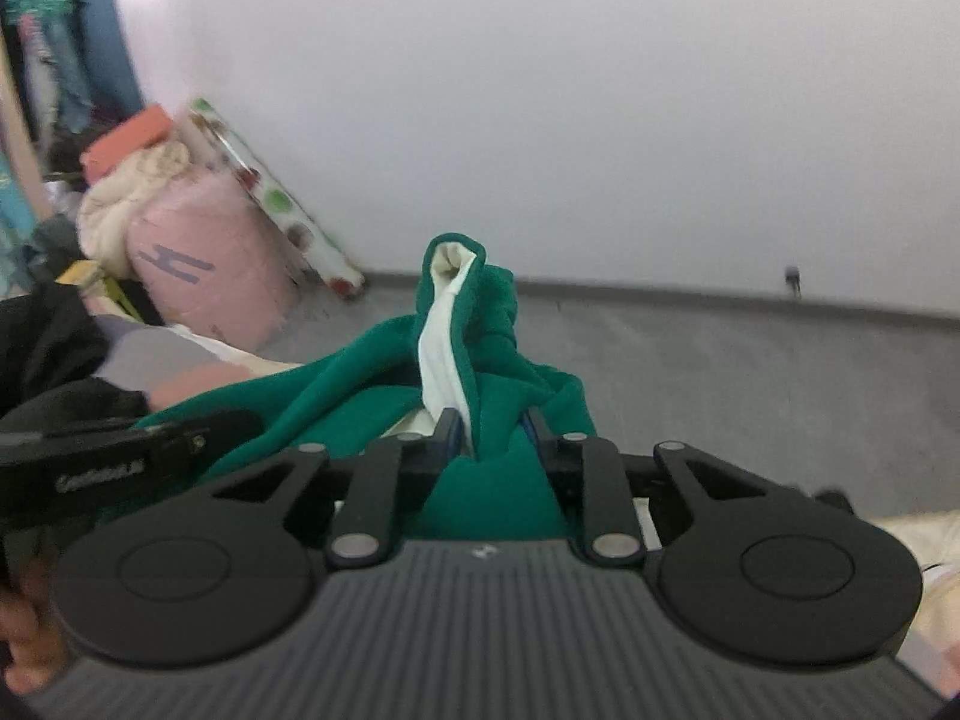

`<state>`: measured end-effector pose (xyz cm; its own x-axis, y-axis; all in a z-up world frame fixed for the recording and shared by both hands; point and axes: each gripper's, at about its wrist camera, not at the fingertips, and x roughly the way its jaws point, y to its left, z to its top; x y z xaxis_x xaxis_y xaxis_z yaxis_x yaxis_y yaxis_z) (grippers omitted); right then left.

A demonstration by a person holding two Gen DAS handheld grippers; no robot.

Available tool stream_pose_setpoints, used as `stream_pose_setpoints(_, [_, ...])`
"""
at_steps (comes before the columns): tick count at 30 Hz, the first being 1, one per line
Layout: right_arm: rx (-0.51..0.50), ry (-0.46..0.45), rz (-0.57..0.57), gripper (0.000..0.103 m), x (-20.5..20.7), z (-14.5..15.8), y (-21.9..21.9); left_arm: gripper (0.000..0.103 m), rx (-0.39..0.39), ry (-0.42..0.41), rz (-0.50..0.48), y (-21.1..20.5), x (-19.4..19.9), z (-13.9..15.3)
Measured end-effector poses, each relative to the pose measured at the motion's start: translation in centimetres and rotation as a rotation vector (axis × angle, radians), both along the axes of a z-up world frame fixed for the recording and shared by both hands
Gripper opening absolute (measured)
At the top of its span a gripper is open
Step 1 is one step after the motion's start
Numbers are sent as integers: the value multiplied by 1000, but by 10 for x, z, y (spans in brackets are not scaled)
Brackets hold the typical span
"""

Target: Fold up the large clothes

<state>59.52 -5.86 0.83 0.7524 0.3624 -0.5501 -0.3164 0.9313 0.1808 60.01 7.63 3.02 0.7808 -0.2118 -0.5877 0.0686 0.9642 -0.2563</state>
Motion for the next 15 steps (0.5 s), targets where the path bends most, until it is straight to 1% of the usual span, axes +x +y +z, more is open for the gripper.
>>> stream_pose_setpoints(2, [-8, -51, 12, 23, -22, 15, -3, 11, 39, -33, -17, 0, -20, 21])
stream_pose_setpoints(3, [-8, -74, 17, 23, -32, 21, -7, 11, 46, -51, -23, 2, -33, 33])
stream_pose_setpoints(5, [1, -124, 25, 22, -57, 37, -17, 11, 46, -79, -25, 4, -56, 53])
stream_pose_setpoints(7, [12, -170, 27, 22, -88, 53, -26, 11, 52, -107, -33, 2, -88, 72])
stream_pose_setpoints(11, [-3, -252, 37, 22, -160, 78, -45, 11, 74, -151, -54, -8, -165, 103])
stream_pose_setpoints(12, [-1, -267, 38, 22, -176, 83, -47, 11, 85, -163, -60, -12, -189, 109])
stream_pose_setpoints(13, [2, -282, 40, 22, -193, 88, -52, 11, 93, -170, -64, -15, -211, 113])
stream_pose_setpoints(15, [10, -315, 50, 22, -231, 93, -60, 11, 86, -183, -59, -17, -255, 117])
